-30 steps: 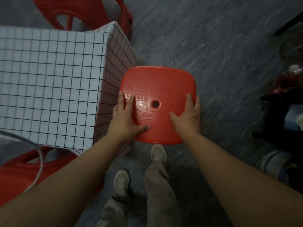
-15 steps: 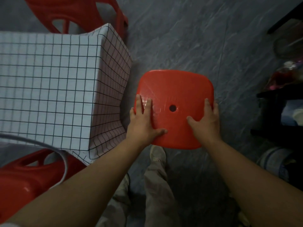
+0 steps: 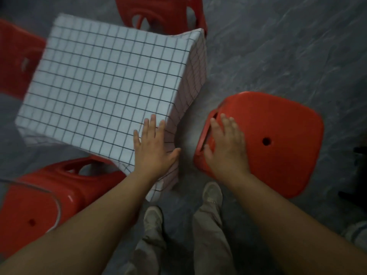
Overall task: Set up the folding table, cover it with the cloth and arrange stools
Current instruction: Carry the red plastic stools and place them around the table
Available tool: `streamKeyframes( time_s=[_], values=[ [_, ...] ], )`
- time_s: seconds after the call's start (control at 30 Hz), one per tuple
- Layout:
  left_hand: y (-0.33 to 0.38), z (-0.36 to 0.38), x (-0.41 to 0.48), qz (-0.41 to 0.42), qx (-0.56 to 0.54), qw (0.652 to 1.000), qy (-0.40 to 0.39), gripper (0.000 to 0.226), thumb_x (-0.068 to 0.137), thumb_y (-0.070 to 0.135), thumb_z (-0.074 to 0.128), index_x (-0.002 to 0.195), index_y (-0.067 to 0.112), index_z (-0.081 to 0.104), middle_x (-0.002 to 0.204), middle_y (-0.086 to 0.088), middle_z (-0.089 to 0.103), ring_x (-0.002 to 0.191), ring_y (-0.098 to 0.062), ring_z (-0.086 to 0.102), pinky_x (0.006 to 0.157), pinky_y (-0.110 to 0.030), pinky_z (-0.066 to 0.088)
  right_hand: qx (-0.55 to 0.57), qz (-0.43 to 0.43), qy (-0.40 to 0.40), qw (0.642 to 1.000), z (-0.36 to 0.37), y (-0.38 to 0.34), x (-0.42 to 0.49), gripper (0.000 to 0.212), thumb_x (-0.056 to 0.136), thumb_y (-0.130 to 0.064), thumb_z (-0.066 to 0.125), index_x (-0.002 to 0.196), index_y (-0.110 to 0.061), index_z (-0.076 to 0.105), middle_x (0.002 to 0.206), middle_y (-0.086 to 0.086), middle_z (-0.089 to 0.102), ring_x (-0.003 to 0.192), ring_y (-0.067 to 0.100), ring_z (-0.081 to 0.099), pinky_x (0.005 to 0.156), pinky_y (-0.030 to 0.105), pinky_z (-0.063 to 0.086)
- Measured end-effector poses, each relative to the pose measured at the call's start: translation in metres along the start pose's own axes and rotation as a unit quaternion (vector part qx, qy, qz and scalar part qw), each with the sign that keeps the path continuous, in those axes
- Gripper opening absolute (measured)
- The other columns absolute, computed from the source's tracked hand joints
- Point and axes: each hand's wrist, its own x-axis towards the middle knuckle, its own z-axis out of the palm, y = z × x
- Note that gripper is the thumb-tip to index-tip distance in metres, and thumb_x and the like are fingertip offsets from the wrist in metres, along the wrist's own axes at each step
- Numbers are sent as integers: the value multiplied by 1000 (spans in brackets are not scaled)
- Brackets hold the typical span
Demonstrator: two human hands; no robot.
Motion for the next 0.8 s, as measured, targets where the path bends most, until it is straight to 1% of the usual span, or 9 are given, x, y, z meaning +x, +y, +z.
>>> streamKeyframes(
  time_s=[0.07,0.13,0.23,0.33,0.43,0.53,0.67,0.7,0.8],
  values=[
    [-39,-2,-4,-24,19,1000,-3,107,77,77,52,160,22,11,170,-4,-5,155,-22,-9,123,-59,3,-1,-44,-43,998,19,-38,6,73,91,-31,59,155,-19,27,164,10,17,151,29,11,122,46,14],
    [-77,-3,-8,-35,30,999,-16,113,73,84,43,161,23,5,169,-2,-11,155,-22,-13,122,-61,1,0,-73,-77,994,41,-73,10,73,95,-34,56,157,-22,20,166,7,10,152,27,3,123,46,10],
    [-125,3,-13,-56,33,996,-60,124,66,93,39,161,26,-4,168,0,-18,154,-23,-19,120,-62,-2,-14,-105,-109,988,74,-116,15,76,93,-34,57,156,-22,17,166,7,6,152,28,-2,123,47,7],
    [-159,14,-21,-54,9,994,-99,127,65,97,36,160,28,-9,167,1,-24,153,-22,-23,121,-63,-1,-49,-125,-133,982,106,-144,17,83,91,-38,61,157,-22,14,166,8,2,152,28,-6,123,49,5],
    [-175,26,-27,-40,-14,994,-102,124,67,100,27,159,29,-15,165,2,-30,150,-20,-29,121,-62,-5,-80,-122,-162,976,131,-159,15,84,93,-43,57,158,-21,8,166,9,-7,152,30,-12,123,51,2],
    [-178,30,-29,-33,-22,995,-94,121,68,98,23,159,28,-16,164,1,-31,149,-19,-33,121,-61,-9,-93,-104,-159,977,147,-166,10,77,96,-39,51,158,-21,8,166,10,-12,151,30,-17,122,54,6],
    [-178,28,-32,-30,-38,994,-95,121,67,97,18,159,26,-15,165,-1,-29,149,-21,-32,120,-60,-11,-100,-94,-151,979,151,-167,3,77,96,-40,50,158,-23,7,166,8,-13,151,29,-18,121,56,12],
    [-179,28,-33,-27,-38,995,-93,120,68,96,20,159,26,-15,165,-1,-29,149,-21,-31,121,-60,-11,-102,-93,-150,979,151,-167,1,76,96,-40,49,157,-23,7,166,8,-13,151,29,-18,121,56,13],
    [-184,28,-36,-15,-37,996,-85,116,77,89,37,159,26,-16,164,-2,-30,149,-22,-31,121,-60,-10,-105,-89,-147,979,152,-170,-1,76,96,-39,49,158,-22,8,166,8,-12,151,29,-17,121,55,17]
  ],
)
